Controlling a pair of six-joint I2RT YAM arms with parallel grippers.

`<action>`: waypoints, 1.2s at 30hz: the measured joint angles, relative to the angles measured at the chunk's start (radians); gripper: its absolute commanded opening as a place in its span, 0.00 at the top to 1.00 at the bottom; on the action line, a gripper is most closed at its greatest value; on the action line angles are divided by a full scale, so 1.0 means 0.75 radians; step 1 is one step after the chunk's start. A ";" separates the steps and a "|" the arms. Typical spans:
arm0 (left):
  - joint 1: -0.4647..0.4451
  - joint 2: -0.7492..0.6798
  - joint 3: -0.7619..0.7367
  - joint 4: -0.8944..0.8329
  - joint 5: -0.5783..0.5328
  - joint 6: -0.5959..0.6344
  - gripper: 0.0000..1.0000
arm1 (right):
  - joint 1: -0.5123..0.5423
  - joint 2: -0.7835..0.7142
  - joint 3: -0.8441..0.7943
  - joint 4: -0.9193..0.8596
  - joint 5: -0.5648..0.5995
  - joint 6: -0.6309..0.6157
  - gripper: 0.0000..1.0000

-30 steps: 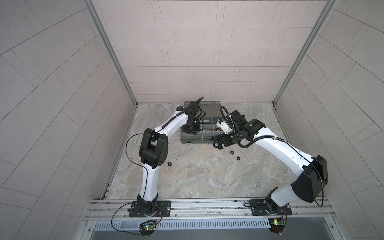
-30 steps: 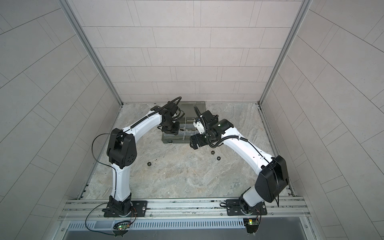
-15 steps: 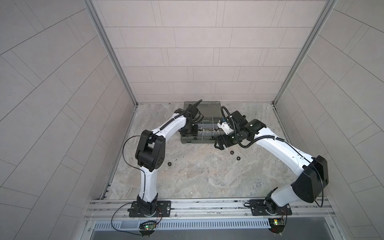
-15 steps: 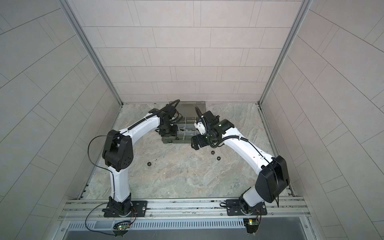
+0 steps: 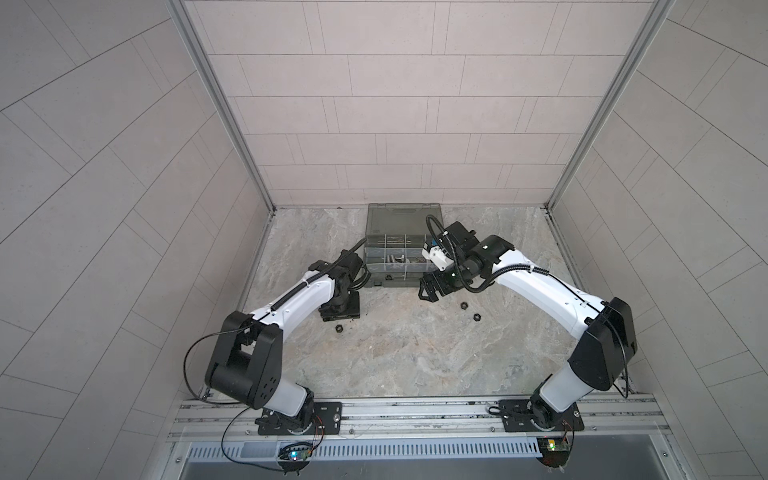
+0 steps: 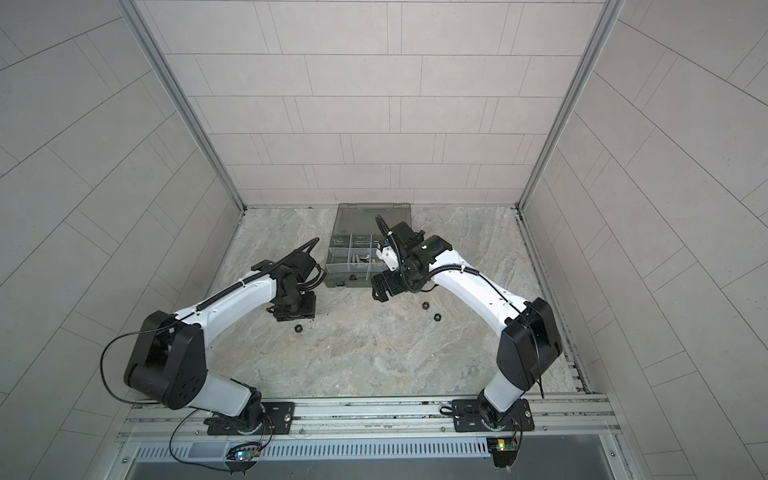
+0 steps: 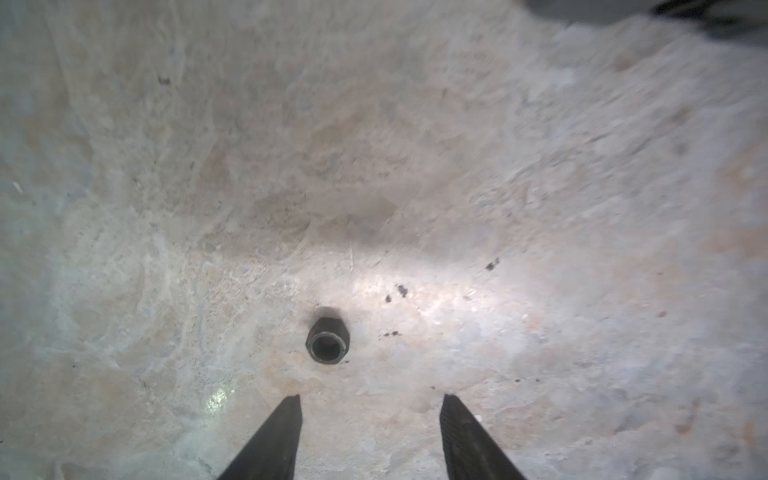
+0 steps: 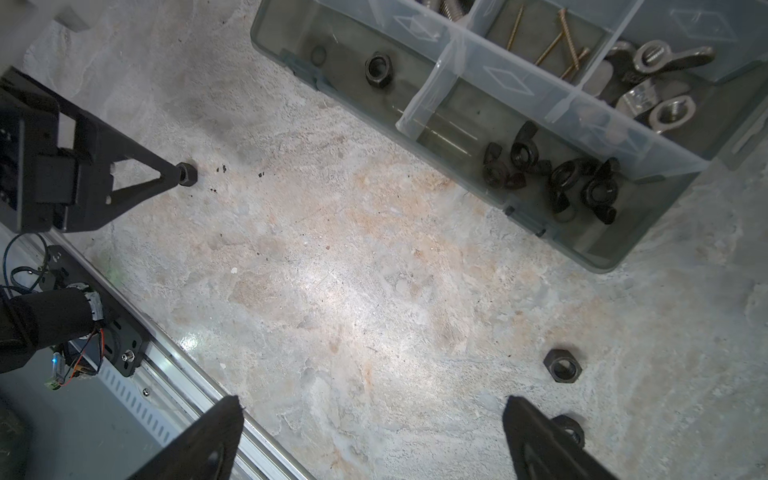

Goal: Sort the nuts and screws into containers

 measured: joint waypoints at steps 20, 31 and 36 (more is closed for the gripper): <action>0.119 0.120 -0.140 0.229 0.052 -0.033 0.47 | 0.005 -0.008 -0.001 -0.033 0.027 0.000 0.01; 0.123 0.104 -0.166 0.230 0.072 -0.046 0.50 | 0.005 -0.009 -0.001 -0.045 0.048 0.000 0.01; 0.123 0.067 -0.208 0.226 0.071 -0.052 0.51 | 0.005 -0.009 -0.001 -0.046 0.047 -0.001 0.01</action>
